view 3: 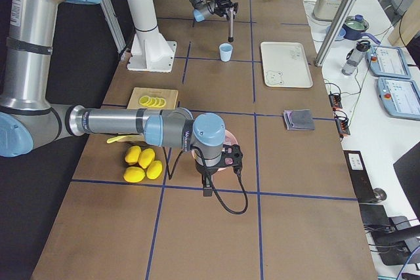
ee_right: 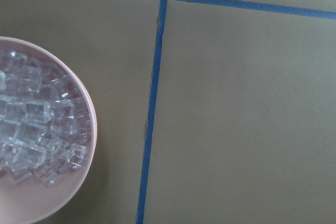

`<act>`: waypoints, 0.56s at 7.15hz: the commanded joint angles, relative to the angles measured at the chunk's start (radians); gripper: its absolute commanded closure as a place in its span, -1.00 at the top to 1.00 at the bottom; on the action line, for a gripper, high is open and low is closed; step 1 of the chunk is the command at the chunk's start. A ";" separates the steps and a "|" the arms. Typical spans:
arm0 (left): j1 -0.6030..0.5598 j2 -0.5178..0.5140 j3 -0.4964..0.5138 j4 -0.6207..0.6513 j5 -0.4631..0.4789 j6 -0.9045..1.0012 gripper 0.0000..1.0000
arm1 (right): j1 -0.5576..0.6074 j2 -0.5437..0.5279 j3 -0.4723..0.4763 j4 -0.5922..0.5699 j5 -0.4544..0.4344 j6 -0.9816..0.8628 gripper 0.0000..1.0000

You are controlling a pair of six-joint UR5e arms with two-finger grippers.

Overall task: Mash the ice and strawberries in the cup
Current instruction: 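Carry the upright muddler with the left gripper over the cup, then lower the muddler into the cup and press down on the contents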

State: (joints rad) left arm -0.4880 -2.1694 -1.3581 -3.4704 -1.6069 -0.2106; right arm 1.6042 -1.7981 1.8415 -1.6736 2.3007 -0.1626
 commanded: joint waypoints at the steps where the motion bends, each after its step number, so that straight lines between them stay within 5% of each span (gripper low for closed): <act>1: 0.051 0.008 0.053 -0.048 0.045 0.002 -1.00 | 0.000 0.003 -0.001 0.000 -0.001 0.000 0.99; 4: 0.083 0.008 0.117 -0.099 0.071 0.017 -1.00 | 0.000 0.002 0.001 0.000 0.000 0.000 0.99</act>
State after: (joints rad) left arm -0.4235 -2.1618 -1.2665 -3.5482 -1.5429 -0.2045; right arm 1.6045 -1.7957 1.8414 -1.6736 2.3005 -0.1626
